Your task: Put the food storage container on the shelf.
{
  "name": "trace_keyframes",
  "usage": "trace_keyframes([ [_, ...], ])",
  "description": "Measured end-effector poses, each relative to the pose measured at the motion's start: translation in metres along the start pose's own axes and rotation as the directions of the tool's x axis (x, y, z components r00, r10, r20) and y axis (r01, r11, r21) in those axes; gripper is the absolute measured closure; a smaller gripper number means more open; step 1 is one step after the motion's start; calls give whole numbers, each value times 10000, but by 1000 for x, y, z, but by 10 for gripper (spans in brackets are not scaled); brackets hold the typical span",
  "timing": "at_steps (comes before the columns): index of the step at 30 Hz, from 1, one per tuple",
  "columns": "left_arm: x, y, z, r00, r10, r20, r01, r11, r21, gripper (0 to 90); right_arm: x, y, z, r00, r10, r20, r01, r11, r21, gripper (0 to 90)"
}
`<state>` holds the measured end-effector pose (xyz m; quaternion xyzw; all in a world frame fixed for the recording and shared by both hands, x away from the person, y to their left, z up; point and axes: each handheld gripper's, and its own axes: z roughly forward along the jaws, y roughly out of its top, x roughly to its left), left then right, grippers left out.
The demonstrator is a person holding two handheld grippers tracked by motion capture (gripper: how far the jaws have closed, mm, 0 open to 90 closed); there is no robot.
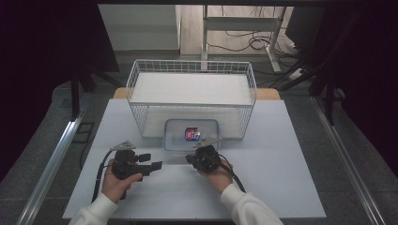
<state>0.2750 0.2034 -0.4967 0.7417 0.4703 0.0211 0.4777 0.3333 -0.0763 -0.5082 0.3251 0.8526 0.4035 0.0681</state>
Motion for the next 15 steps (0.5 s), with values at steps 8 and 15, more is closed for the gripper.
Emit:
trace_keyframes([
  [8,1,0,-1,10000,47,-33,-47,10000,-28,279,-11,9,5,9972,747,-92,-751,9955,-581,891],
  [15,2,0,-1,10000,24,-57,-25,10000,-28,275,-16,20,9,9938,1103,139,-1093,9922,-599,890],
])
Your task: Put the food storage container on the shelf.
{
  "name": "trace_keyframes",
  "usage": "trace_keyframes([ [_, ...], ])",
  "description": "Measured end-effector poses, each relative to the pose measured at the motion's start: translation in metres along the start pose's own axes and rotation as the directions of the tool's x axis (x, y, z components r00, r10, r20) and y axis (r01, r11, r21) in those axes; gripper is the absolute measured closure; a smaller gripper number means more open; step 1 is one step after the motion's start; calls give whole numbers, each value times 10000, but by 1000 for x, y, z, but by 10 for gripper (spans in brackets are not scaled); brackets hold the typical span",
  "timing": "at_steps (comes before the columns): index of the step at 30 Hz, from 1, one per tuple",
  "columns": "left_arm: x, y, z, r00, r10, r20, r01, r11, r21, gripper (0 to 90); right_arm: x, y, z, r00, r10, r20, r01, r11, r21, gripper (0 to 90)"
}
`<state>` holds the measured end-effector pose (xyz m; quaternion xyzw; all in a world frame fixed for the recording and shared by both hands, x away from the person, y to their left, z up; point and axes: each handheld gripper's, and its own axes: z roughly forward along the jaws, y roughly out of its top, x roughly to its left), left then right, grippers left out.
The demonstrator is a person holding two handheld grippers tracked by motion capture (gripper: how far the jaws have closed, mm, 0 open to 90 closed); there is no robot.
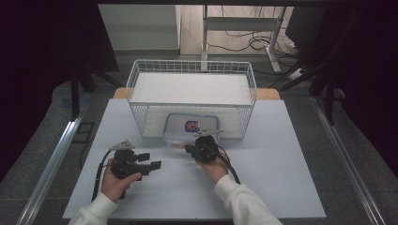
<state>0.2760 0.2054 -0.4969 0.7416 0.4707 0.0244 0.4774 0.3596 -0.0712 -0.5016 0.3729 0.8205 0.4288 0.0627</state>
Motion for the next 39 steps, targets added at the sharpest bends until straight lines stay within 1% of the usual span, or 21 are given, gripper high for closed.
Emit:
trace_keyframes([
  [1,0,0,0,10000,7,-5,-7,10000,-9,275,-2,1,1,10000,-8,57,9,10000,-43,890],
  [4,0,0,-1,10000,38,-10,-38,10000,12,274,-9,4,3,9993,253,290,-246,9994,-243,891],
  [6,0,0,-1,10000,47,-8,-47,10000,20,274,-14,5,4,9984,483,287,-471,9981,-390,891],
  [7,0,0,0,10000,57,-9,-57,10000,24,274,-14,5,4,9984,483,287,-471,9981,-390,891],
  [8,0,0,0,10000,72,-1,-72,10000,31,274,-18,6,5,9971,698,287,-685,9967,-438,891],
  [10,0,0,0,10000,74,-3,-74,10000,42,273,-21,8,5,9970,688,340,-673,9967,-453,891],
  [12,0,0,0,10000,67,-7,-67,10000,47,273,-22,10,6,9962,812,311,-795,9956,-500,891],
  [16,0,0,0,10000,58,4,-58,10000,45,272,-22,14,9,9962,800,350,-783,9958,-479,890],
  [18,0,0,0,10000,77,-19,-77,10000,48,272,-24,17,11,9937,1062,349,-1044,9933,-491,890],
  [19,0,0,0,10000,77,-19,-77,10000,48,272,-24,17,11,9937,1062,349,-1044,9933,-491,890],
  [20,0,0,-1,10000,86,-36,-86,9999,53,271,-28,17,11,9899,1363,388,-1340,9894,-566,891],
  [21,0,0,-1,10000,86,-36,-86,9999,53,271,-28,17,11,9899,1363,388,-1340,9894,-566,891],
  [22,0,-1,-1,9999,104,-34,-104,9999,54,271,-31,16,12,9880,1444,553,-1413,9883,-571,890],
  [25,0,-1,-1,9999,108,-26,-108,9999,60,271,-34,17,11,9866,1483,675,-1444,9877,-602,890],
  [26,0,-1,-1,9999,107,-24,-107,9999,60,271,-36,18,10,9857,1460,842,-1409,9879,-644,890],
  [30,0,0,-1,10000,51,59,-51,10000,56,269,-41,20,10,9831,1589,905,-1534,9860,-649,890],
  [31,1,0,0,10000,17,84,-17,10000,50,269,-44,22,10,9808,1723,911,-1664,9837,-684,890],
  [32,1,0,0,10000,17,84,-17,10000,50,269,-44,22,10,9808,1723,911,-1664,9837,-684,890],
  [33,1,0,0,10000,15,79,-16,10000,51,268,-47,23,10,9789,1840,895,-1780,9815,-701,890],
  [39,1,0,-1,10000,-6,91,6,10000,44,267,-52,26,12,9763,1880,1073,-1805,9807,-756,890],
])
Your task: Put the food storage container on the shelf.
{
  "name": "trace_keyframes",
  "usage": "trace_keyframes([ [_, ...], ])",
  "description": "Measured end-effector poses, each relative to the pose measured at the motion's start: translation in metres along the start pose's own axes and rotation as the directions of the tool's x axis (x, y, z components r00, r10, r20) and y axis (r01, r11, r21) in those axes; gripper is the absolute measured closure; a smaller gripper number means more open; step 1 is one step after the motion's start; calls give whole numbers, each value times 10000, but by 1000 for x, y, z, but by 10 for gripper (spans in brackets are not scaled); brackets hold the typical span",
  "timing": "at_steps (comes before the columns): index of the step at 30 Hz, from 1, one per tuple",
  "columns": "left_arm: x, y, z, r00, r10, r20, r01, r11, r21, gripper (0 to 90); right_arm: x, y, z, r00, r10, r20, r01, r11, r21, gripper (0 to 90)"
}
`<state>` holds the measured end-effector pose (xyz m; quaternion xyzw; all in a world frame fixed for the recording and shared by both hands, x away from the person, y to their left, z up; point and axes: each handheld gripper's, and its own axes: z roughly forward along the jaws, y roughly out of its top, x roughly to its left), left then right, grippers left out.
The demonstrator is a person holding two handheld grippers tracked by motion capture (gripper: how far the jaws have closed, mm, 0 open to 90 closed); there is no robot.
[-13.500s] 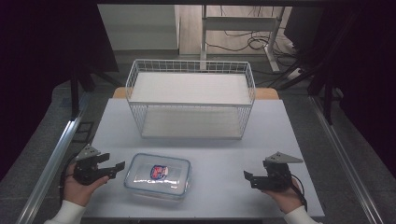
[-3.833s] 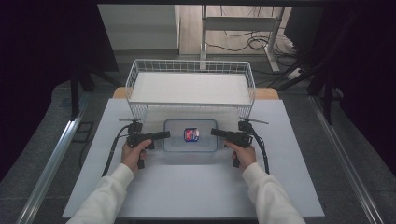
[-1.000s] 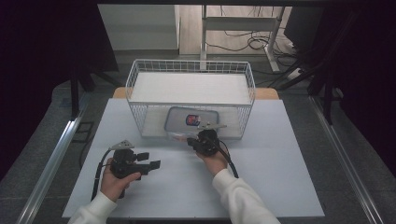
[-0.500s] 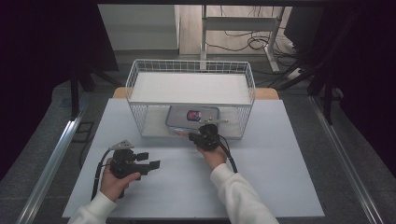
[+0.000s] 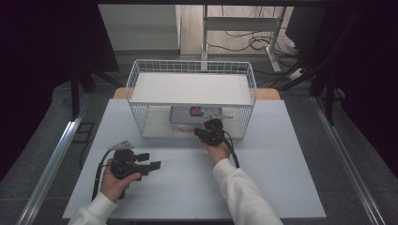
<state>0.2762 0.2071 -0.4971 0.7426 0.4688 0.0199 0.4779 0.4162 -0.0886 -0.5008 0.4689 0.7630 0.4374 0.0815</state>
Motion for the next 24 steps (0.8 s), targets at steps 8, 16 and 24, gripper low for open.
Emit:
trace_keyframes([
  [8,0,0,0,10000,23,-30,-23,10000,7,267,1,-1,-5,9997,145,-218,-146,9999,-6,890],
  [16,1,0,-2,9998,102,-169,-102,9999,-1,267,14,-18,-45,9932,-872,-771,893,9957,245,890],
  [24,-2,-2,-3,9971,429,-636,-423,9991,100,267,7,-43,-100,9651,-2347,-1162,2369,9715,56,851],
])
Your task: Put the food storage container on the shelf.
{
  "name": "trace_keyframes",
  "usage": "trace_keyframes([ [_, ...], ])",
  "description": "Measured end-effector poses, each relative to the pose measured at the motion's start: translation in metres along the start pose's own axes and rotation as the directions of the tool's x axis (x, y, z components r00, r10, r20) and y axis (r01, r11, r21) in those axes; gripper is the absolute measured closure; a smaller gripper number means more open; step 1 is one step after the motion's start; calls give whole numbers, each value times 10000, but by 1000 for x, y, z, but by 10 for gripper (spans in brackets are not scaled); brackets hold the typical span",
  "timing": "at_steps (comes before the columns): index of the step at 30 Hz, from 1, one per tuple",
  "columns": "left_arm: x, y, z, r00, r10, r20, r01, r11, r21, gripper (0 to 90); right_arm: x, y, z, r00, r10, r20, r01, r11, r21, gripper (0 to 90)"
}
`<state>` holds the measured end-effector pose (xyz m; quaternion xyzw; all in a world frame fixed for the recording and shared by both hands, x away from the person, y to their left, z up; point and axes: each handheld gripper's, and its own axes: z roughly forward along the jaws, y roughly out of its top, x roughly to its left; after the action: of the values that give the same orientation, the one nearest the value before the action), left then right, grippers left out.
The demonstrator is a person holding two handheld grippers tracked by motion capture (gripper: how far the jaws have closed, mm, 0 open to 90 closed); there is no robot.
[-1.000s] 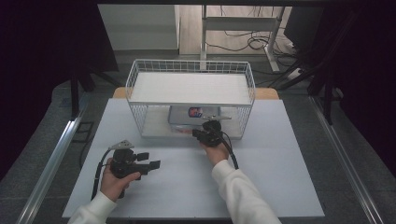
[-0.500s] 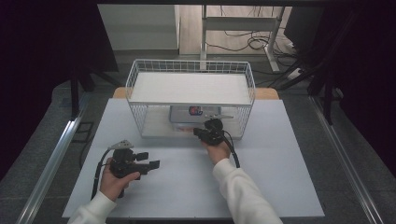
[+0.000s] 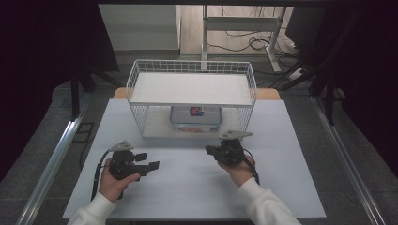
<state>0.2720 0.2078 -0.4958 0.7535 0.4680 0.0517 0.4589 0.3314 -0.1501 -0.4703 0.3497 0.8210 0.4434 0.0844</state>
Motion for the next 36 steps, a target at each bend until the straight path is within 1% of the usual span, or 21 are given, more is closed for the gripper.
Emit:
trace_keyframes([
  [1,0,0,0,10000,41,-44,-41,10000,27,268,-1,-7,-11,9998,-94,-174,93,9999,-46,819],
  [2,-1,-1,0,9999,97,-130,-96,9999,62,267,-2,-16,-25,9997,-153,-165,153,9999,-41,703],
  [3,-2,-1,0,9998,117,-163,-116,9999,62,267,-3,-21,-33,9997,-181,-132,181,9998,-27,652],
  [4,-2,-1,0,9997,121,-192,-120,9999,53,267,-4,-25,-40,9997,-213,-114,213,9998,10,611],
  [5,-2,-1,0,9997,121,-192,-120,9999,53,267,-4,-25,-40,9997,-213,-114,213,9998,10,611],
  [7,-3,-1,0,9995,169,-263,-167,9998,94,266,-7,-35,-54,9997,-232,-25,232,9997,22,501],
  [8,-4,-1,-1,9988,299,-394,-295,9995,124,266,-10,-41,-65,10000,-78,10,78,10000,11,452],
  [10,-5,-2,-4,9983,377,-434,-374,9993,60,267,-13,-45,-77,9999,129,0,-129,9998,-118,425],
  [11,-5,-2,-4,9983,377,-434,-374,9993,60,266,-13,-45,-77,9999,129,0,-129,9998,-118,425],
  [12,-6,-2,-7,9980,411,-486,-414,9991,-58,266,-16,-47,-92,9995,327,-20,-328,9988,-355,389],
  [14,-6,-2,-9,9979,407,-507,-413,9991,-109,266,-18,-48,-105,9990,430,111,-424,9979,-493,369],
  [15,-6,-2,-11,9976,419,-547,-427,9990,-148,266,-18,-48,-105,9990,430,111,-424,9979,-493,369],
  [17,-6,-3,-16,9960,524,-719,-541,9983,-217,266,-19,-52,-117,9983,492,302,-472,9968,-644,357],
  [18,-7,-4,-20,9962,492,-716,-516,9982,-315,266,-20,-59,-127,9971,558,522,-522,9962,-696,348],
  [20,-7,-5,-22,9959,537,-735,-565,9977,-365,266,-20,-61,-130,9968,570,563,-530,9962,-692,346],
  [21,-10,-6,-27,9930,753,-904,-792,9961,-397,266,-22,-66,-135,9954,703,643,-659,9954,-692,342],
  [24,-13,-6,-30,9904,934,-1024,-982,9943,-427,265,-23,-67,-139,9942,772,746,-715,9946,-759,341],
  [28,-15,-7,-32,9898,1008,-1010,-1055,9936,-413,263,-24,-66,-137,9942,767,754,-710,9946,-752,341],
  [31,-15,-8,-31,9896,1038,-997,-1080,9934,-381,262,-22,-66,-133,9942,637,872,-589,9967,-561,341],
  [33,-15,-8,-31,9892,1050,-1024,-1094,9933,-381,262,-23,-66,-132,9939,634,897,-583,9966,-585,341],
  [36,-14,-9,-32,9895,1006,-1035,-1056,9935,-431,263,-26,-66,-133,9928,769,920,-707,9951,-692,341],
])
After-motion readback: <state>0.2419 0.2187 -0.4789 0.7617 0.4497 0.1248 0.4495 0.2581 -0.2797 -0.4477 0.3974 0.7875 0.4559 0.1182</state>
